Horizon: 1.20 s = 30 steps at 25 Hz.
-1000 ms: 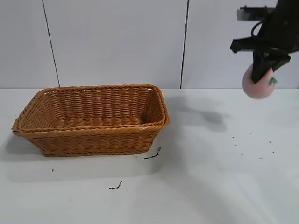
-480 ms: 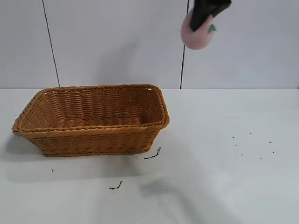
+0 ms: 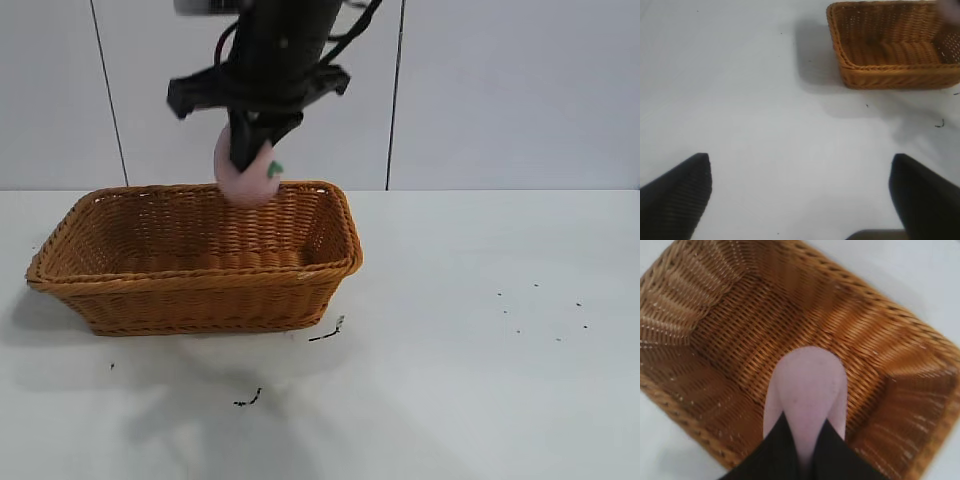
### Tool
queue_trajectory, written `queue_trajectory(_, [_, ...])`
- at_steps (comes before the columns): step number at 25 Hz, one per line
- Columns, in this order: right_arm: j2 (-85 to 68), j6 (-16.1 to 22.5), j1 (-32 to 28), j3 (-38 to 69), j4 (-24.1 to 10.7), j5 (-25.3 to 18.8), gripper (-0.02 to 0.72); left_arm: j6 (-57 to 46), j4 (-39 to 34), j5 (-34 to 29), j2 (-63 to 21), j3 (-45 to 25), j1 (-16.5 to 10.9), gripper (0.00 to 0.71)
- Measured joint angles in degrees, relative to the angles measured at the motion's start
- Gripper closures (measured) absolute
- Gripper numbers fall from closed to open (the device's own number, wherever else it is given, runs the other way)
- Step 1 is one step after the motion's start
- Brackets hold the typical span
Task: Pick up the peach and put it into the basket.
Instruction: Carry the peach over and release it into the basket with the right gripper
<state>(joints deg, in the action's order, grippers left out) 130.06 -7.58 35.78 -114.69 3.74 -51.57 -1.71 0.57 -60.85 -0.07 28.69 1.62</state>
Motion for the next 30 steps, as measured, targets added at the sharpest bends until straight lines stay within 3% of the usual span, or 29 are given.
queue_trajectory(5, [6.02,0.0,0.18,0.0,-0.1,3.87,0.717,0.0,0.0,0.0,0.0,0.0,0.0,0.017])
queue_trajectory(7, [7.1,0.35,0.18,0.0,-0.1,4.28,0.673,0.0,0.0,0.0,0.0,0.0,0.0,0.017])
queue_trajectory(9, [7.32,1.28,0.18,0.0,-0.1,4.43,0.556,0.0,0.0,0.0,0.0,0.0,0.0,0.017])
queue_trajectory(13, [7.27,1.69,0.18,0.0,-0.1,4.94,0.16,0.0,0.0,0.0,0.0,0.0,0.0,0.017])
queue_trajectory(15, [6.67,1.69,0.18,0.0,-0.17,4.84,0.062,0.0,0.0,0.0,0.0,0.0,0.0,0.017])
queue_trajectory(18, [4.49,2.0,-0.05,-1.13,-0.3,2.08,0.022,0.0,0.0,0.0,0.0,0.0,0.0,0.017])
queue_trajectory(23, [0.19,3.51,-2.57,-7.92,-0.24,-1.88,0.015,0.0,0.0,0.0,0.0,0.0,0.0,0.017])
queue_trajectory(30, [-0.95,4.32,-13.87,-12.14,-0.34,-7.38,0.015,0.0,0.0,0.0,0.0,0.0,0.0,0.017])
